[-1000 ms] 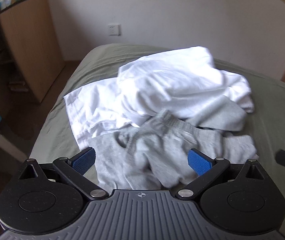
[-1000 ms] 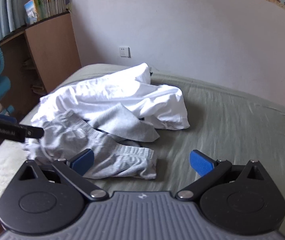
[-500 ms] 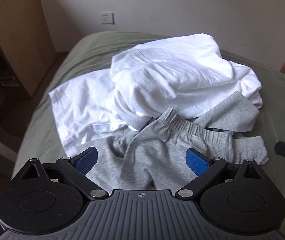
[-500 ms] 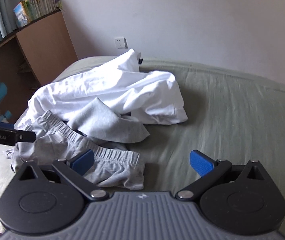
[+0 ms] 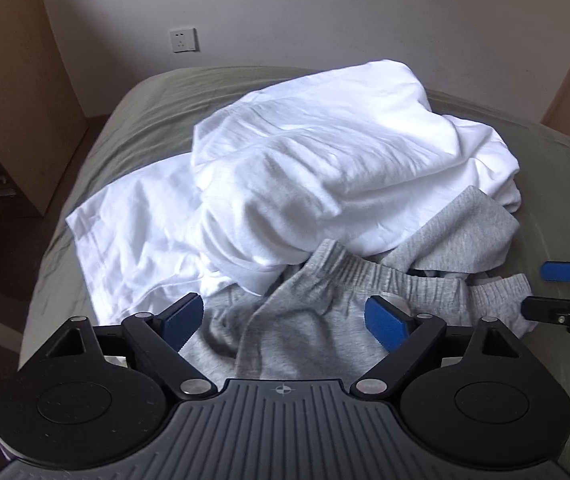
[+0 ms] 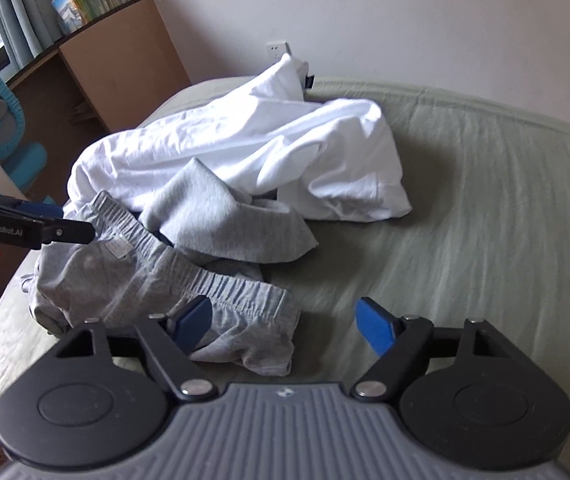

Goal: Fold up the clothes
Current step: 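Close the left gripper on the sweatpants waistband while the right gripper grasps another waistband point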

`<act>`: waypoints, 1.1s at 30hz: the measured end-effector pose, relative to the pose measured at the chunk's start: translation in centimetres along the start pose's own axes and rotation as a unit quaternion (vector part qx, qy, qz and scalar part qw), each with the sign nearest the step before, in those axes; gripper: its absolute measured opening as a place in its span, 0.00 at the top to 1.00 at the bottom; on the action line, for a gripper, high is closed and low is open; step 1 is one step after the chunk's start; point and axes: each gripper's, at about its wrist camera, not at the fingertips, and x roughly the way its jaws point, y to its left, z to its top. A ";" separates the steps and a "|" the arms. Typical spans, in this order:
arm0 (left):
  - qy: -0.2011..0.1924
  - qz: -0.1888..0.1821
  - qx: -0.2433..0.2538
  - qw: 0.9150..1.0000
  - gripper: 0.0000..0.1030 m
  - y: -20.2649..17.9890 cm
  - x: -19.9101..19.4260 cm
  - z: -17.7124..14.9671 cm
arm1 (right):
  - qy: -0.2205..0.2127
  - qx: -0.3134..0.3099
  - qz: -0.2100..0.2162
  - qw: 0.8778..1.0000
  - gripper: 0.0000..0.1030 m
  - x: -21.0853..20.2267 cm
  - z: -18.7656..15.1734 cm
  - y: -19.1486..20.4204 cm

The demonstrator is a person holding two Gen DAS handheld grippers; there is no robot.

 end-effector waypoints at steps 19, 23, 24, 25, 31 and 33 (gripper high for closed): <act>-0.014 -0.029 0.094 0.995 0.38 -1.3 -1.5 -0.1 | 0.021 -0.001 0.063 0.998 0.64 0.8 -0.2 -0.7; -0.028 -0.046 0.117 0.992 0.37 -2.0 -3.6 -0.6 | 0.021 -0.004 0.066 0.998 0.64 0.7 -0.3 -0.8; -0.034 -0.049 0.131 0.990 0.37 -2.3 -4.0 -0.5 | 0.021 -0.006 0.066 0.998 0.64 0.7 -0.3 -0.8; -0.038 -0.046 0.143 0.988 0.37 -2.6 -4.0 -0.3 | 0.022 -0.008 0.066 0.998 0.64 0.7 -0.2 -0.8; -0.015 -0.055 0.189 0.980 0.37 -3.2 -1.6 1.5 | 0.018 -0.014 0.072 0.997 0.64 0.7 0.1 -0.9; 0.004 -0.065 0.185 0.981 0.37 -2.8 -0.4 1.9 | 0.019 -0.014 0.073 0.997 0.64 0.7 0.1 -0.9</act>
